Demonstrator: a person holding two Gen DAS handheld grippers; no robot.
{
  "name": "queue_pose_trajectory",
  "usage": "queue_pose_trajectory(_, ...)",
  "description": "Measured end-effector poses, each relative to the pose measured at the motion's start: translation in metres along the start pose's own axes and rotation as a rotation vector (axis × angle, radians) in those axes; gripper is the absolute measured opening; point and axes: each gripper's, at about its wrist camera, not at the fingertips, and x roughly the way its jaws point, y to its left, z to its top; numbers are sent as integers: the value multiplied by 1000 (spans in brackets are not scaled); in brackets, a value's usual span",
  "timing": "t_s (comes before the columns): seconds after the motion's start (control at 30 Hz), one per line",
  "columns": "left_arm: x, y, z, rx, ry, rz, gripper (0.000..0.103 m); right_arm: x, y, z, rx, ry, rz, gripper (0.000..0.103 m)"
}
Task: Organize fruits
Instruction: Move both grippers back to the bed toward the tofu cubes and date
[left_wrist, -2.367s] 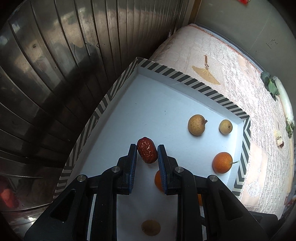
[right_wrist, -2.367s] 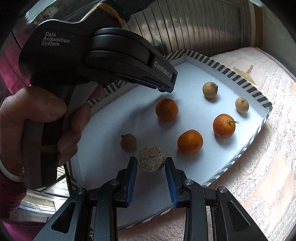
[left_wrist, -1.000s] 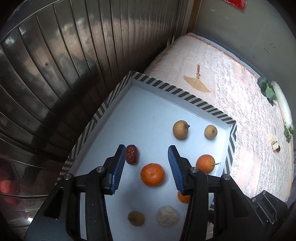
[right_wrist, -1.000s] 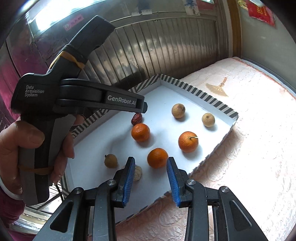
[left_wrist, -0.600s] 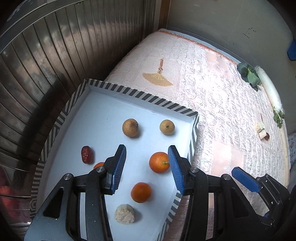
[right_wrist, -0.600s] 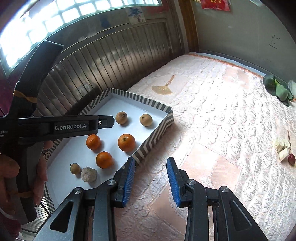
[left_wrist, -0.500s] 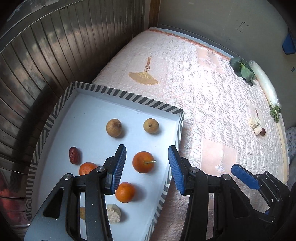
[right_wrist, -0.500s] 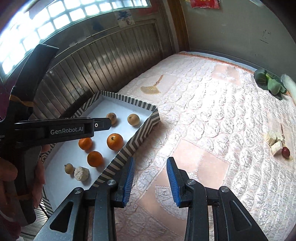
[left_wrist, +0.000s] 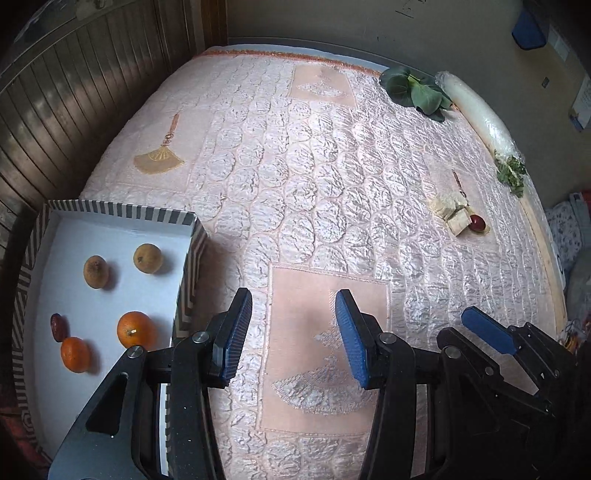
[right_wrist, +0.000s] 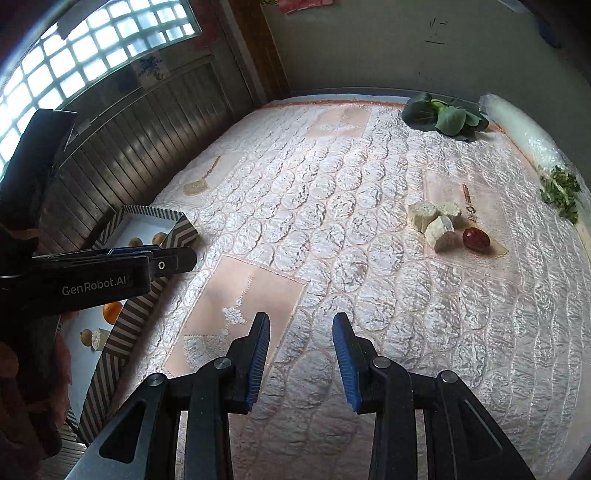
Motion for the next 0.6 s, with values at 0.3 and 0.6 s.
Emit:
queue_pose_trajectory(0.3,19,-52,6,100,32,-63,47,-9,-59,-4,82,1,-74,34)
queue_pose_trajectory(0.6,38,-87,22,142,61,-113,47,0,-115,23,110,-10,-120,34)
